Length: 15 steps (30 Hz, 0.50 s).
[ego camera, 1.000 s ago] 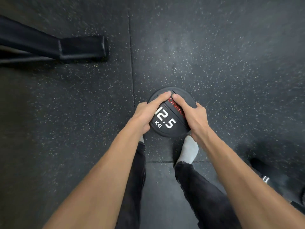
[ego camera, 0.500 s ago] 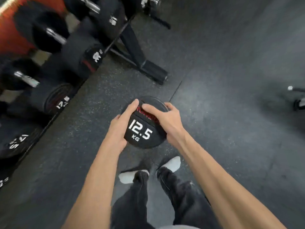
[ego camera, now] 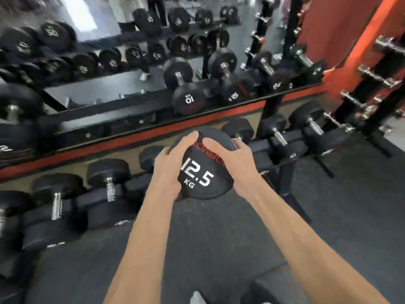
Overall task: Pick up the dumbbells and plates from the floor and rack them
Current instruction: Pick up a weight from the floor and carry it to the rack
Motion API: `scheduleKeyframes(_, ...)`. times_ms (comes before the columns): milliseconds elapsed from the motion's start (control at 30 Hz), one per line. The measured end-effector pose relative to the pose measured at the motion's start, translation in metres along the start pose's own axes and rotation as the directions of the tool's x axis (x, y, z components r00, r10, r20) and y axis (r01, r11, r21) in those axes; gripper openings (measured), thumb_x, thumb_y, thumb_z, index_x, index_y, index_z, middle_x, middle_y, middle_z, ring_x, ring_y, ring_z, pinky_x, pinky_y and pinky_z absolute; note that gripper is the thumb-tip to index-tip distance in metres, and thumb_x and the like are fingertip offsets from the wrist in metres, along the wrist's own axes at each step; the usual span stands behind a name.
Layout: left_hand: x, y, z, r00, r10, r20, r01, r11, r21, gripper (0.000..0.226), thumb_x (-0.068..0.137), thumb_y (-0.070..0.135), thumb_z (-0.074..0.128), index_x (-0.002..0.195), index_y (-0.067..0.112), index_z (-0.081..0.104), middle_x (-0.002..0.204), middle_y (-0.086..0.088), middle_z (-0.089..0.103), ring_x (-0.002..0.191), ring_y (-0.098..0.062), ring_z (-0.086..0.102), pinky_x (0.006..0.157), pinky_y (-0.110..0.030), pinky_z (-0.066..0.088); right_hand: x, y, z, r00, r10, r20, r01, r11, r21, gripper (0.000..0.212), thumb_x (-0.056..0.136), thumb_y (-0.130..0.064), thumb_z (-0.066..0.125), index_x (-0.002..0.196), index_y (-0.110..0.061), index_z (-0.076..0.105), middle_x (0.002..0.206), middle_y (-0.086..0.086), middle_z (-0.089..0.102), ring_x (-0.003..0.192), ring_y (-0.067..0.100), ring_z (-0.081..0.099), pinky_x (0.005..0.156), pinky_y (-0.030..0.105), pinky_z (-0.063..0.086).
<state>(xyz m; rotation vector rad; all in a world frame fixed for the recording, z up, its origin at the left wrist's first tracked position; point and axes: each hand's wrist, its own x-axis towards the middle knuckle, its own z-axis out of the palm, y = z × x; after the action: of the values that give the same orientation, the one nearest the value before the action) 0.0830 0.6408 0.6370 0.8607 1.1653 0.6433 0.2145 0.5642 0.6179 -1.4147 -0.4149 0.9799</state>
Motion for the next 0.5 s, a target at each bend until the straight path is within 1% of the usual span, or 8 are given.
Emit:
scheduleKeyframes(67, 0.007, 0.042, -0.017, 0.997, 0.078, -0.006, -0.078, 0.996, -0.031, 0.083, 0.052, 0.052, 0.096, 0.122, 0.015, 0.071, 0.102, -0.008, 0.082, 0.086, -0.029, 0.08, 0.076, -0.04, 0.063, 0.017, -0.028, 0.037, 0.998, -0.044, 0.033, 0.045, 0.999, -0.002, 0.054, 0.065, -0.037, 0.099, 0.108, -0.015, 0.074, 0.094, -0.001, 0.084, 0.084, 0.019, 0.081, 0.062, 0.029, 0.065)
scheduleKeyframes(133, 0.018, 0.078, -0.031, 0.988, 0.146, -0.048, -0.149, 0.986, -0.074, 0.076, 0.055, 0.052, 0.095, 0.118, 0.016, 0.073, 0.097, -0.006, 0.082, 0.082, -0.027, 0.08, 0.068, -0.038, 0.063, 0.04, -0.052, 0.071, 0.993, -0.071, 0.094, 0.071, 0.997, 0.004, 0.053, 0.067, -0.034, 0.099, 0.11, -0.015, 0.074, 0.097, 0.0, 0.084, 0.087, 0.02, 0.081, 0.066, 0.031, 0.066)
scheduleKeyframes(167, 0.027, 0.095, -0.037, 0.981, 0.174, -0.085, -0.181, 0.98, -0.082, 0.076, 0.056, 0.056, 0.093, 0.116, 0.015, 0.073, 0.095, -0.005, 0.083, 0.081, -0.027, 0.081, 0.066, -0.038, 0.064, 0.052, -0.062, 0.087, 0.989, -0.076, 0.13, 0.076, 0.997, 0.004, 0.053, 0.067, -0.034, 0.099, 0.109, -0.015, 0.074, 0.097, 0.0, 0.084, 0.087, 0.02, 0.081, 0.069, 0.033, 0.067)
scheduleKeyframes(233, 0.049, 0.125, -0.046, 0.966, 0.198, -0.168, -0.214, 0.973, -0.084, 0.08, 0.054, 0.076, 0.081, 0.11, 0.018, 0.073, 0.095, -0.004, 0.082, 0.082, -0.026, 0.08, 0.07, -0.041, 0.064, 0.079, -0.075, 0.119, 0.979, -0.098, 0.179, 0.097, 0.995, 0.011, 0.058, 0.061, -0.039, 0.099, 0.108, -0.015, 0.075, 0.097, 0.002, 0.084, 0.09, 0.023, 0.081, 0.075, 0.039, 0.068)
scheduleKeyframes(300, 0.078, 0.156, -0.056, 0.952, 0.196, -0.235, -0.224, 0.97, -0.098, 0.085, 0.051, 0.09, 0.066, 0.104, 0.024, 0.072, 0.1, -0.003, 0.081, 0.087, -0.028, 0.079, 0.08, -0.044, 0.062, 0.116, -0.083, 0.149, 0.968, -0.128, 0.215, 0.124, 0.992, 0.031, 0.07, 0.052, -0.046, 0.098, 0.11, -0.014, 0.075, 0.099, 0.003, 0.084, 0.091, 0.024, 0.081, 0.075, 0.039, 0.067)
scheduleKeyframes(333, 0.094, 0.169, -0.061, 0.95, 0.198, -0.242, -0.228, 0.968, -0.106, 0.085, 0.052, 0.091, 0.063, 0.105, 0.024, 0.072, 0.099, -0.003, 0.081, 0.086, -0.027, 0.079, 0.078, -0.043, 0.063, 0.135, -0.086, 0.163, 0.963, -0.14, 0.231, 0.135, 0.99, 0.036, 0.073, 0.049, -0.049, 0.098, 0.11, -0.015, 0.075, 0.099, 0.001, 0.084, 0.091, 0.023, 0.081, 0.072, 0.037, 0.066)
scheduleKeyframes(400, 0.126, 0.194, -0.067, 0.945, 0.215, -0.247, -0.251, 0.96, -0.123, 0.078, 0.059, 0.082, 0.07, 0.108, 0.021, 0.074, 0.092, -0.004, 0.082, 0.079, -0.026, 0.08, 0.07, -0.041, 0.064, 0.174, -0.096, 0.191, 0.951, -0.15, 0.271, 0.146, 0.989, 0.036, 0.072, 0.047, -0.051, 0.097, 0.107, -0.019, 0.076, 0.097, -0.002, 0.084, 0.088, 0.019, 0.082, 0.068, 0.032, 0.064)
scheduleKeyframes(500, 0.175, 0.226, -0.078, 0.934, 0.227, -0.276, -0.276, 0.949, -0.154, 0.071, 0.064, 0.068, 0.08, 0.113, 0.016, 0.075, 0.095, -0.007, 0.082, 0.084, -0.029, 0.08, 0.082, -0.047, 0.063, 0.227, -0.108, 0.23, 0.943, -0.13, 0.308, 0.136, 0.991, 0.001, 0.067, 0.046, -0.054, 0.097, 0.101, -0.022, 0.077, 0.094, -0.003, 0.084, 0.084, 0.018, 0.082, 0.066, 0.032, 0.064)
